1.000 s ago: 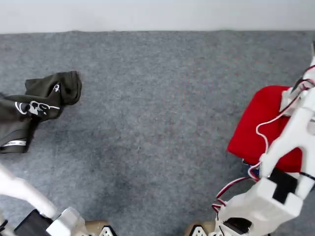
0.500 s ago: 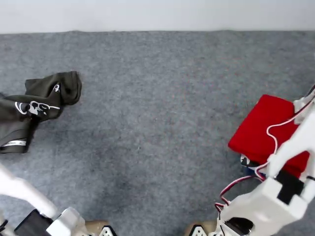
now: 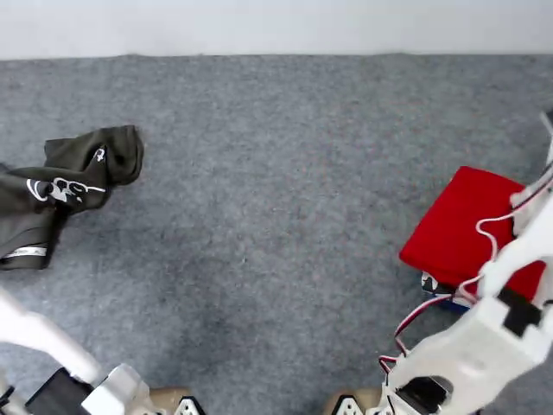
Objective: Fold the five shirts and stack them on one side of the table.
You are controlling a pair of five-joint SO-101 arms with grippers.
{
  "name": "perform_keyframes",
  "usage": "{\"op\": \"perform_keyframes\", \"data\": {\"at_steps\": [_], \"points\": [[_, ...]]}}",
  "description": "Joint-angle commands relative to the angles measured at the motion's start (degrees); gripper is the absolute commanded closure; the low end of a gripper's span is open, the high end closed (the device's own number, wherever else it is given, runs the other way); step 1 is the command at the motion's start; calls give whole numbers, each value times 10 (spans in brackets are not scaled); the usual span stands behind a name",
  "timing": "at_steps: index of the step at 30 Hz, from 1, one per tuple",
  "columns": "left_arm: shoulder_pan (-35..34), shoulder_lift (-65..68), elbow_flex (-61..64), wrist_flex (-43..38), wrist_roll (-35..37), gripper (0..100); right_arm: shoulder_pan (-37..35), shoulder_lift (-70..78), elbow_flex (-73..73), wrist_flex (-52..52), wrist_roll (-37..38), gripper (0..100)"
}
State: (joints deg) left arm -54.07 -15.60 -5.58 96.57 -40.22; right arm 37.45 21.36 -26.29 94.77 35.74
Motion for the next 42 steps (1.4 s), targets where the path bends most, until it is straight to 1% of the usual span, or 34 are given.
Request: {"op": "perform_keyframes", "data": {"at_steps": [1, 3, 5, 10, 13, 15, 18, 22, 25, 27, 30, 34, 39, 42], "points": [[2, -24, -5, -9, -4, 985, 38, 58, -11, -24, 33, 991], [2, -24, -4, -9, -4, 985, 55, 81, -13, -39, 74, 991], [2, -24, -4, -9, -4, 985, 58, 72, -14, -34, 97, 991], [2, -21, -4, -10, -4, 985, 31, -29, -14, -5, 95, 990], [2, -22, -4, -10, -4, 985, 9, -81, -14, -24, 96, 990], [2, -23, -4, -10, -4, 985, 2, -93, -13, -61, 95, 990], [2, -23, -4, -10, -4, 985, 6, -73, -11, -138, 97, 990], [2, -24, -4, -10, -4, 985, 36, 7, -11, -231, 98, 990], [2, -24, -3, -9, -4, 985, 69, 74, -11, -281, 98, 990], [2, -24, -2, -8, -4, 985, 80, 108, -12, -292, 98, 990], [2, -24, -2, -8, -4, 985, 79, 105, -14, -283, 98, 990], [2, -24, -2, -8, -4, 985, 64, 22, -14, -241, 94, 990], [2, -25, -2, -8, -4, 985, 29, -88, -14, -135, 95, 990], [2, -25, -2, -7, -4, 985, 7, -121, -13, -59, 97, 990]]}}
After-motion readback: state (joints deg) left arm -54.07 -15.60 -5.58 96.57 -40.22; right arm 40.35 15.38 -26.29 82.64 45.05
